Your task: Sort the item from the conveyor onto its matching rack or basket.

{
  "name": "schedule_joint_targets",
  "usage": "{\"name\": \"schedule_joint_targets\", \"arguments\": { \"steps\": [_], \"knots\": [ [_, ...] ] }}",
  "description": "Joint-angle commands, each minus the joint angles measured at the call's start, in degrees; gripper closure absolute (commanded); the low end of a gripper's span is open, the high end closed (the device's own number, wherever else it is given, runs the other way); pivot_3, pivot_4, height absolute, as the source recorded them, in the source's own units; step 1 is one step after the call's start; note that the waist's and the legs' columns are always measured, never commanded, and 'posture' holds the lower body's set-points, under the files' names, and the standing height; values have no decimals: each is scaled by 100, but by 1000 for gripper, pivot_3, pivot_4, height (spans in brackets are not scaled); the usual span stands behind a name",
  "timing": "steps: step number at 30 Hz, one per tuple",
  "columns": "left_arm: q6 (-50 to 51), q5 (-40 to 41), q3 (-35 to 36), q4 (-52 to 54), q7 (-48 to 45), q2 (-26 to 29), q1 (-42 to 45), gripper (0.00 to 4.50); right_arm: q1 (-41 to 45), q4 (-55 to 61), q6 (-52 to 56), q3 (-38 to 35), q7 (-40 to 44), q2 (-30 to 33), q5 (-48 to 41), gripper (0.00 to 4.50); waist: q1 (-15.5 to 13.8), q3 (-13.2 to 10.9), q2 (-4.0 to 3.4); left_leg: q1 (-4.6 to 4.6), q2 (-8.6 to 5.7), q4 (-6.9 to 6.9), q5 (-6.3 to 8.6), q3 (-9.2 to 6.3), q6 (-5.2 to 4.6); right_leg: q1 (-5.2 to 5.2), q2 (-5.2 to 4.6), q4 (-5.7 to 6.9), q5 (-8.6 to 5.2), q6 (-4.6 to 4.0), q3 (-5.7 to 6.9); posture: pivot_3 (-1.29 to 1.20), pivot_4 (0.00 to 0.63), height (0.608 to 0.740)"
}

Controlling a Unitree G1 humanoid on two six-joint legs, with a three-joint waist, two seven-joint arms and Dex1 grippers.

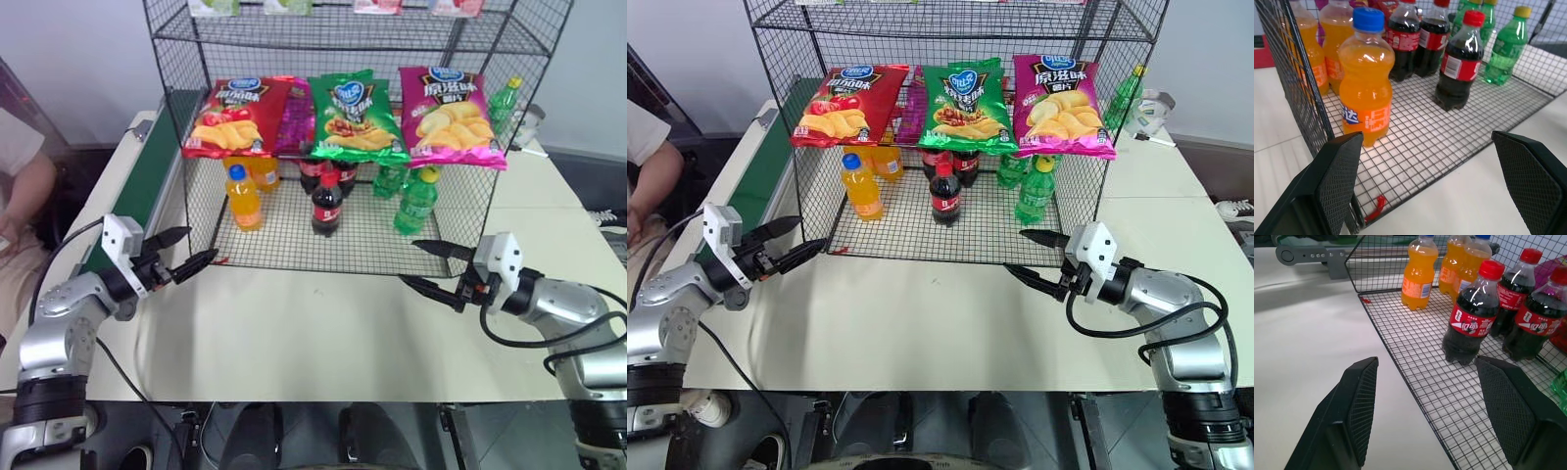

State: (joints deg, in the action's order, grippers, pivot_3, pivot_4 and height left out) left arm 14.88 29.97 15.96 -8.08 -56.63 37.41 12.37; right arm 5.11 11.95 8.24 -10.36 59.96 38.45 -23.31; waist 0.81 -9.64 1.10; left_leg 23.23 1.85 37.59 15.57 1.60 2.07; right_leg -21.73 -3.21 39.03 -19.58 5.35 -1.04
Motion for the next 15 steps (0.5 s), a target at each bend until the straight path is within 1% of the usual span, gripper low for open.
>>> {"name": "schedule_joint_targets", "arguments": {
  "steps": [1, 2, 7, 10, 15],
  "knots": [
    [-254, -155, 64, -85, 25, 117, 204, 0, -26, 17, -104, -145, 34, 140, -72, 1234, -1, 0, 0, 2, 0, 3, 0, 0, -1, 0, 0, 0, 0, 0, 0, 0, 150, 739],
    [-350, -216, 66, -125, 42, 113, 233, 0, -35, -5, -114, -156, 45, 155, -74, 1234, -2, 0, 0, 2, 0, 7, 1, -1, -2, 0, 0, 1, 0, 0, 1, 0, 150, 739],
    [-83, -87, 170, 0, 122, 148, 295, 0, 6, -53, -108, -161, 75, 237, -134, 1234, 3, 0, 0, 6, 2, 29, 8, -3, -14, 9, 0, 3, 0, 1, 4, 0, 150, 739],
    [-2, 33, 344, 137, 189, 143, 143, 0, 9, -137, -183, -88, 102, 207, -75, 1234, 12, 0, 0, 6, 4, 30, 8, -4, -14, 9, 1, 5, 0, 1, 4, 0, 150, 739],
    [-47, -15, 370, 295, 253, 138, -93, 0, 213, -306, -225, -16, 153, 213, -79, 1234, 11, 0, 0, 5, 4, 31, 8, -4, -14, 10, 0, 5, 0, 1, 4, 0, 150, 739]
  ]
}}
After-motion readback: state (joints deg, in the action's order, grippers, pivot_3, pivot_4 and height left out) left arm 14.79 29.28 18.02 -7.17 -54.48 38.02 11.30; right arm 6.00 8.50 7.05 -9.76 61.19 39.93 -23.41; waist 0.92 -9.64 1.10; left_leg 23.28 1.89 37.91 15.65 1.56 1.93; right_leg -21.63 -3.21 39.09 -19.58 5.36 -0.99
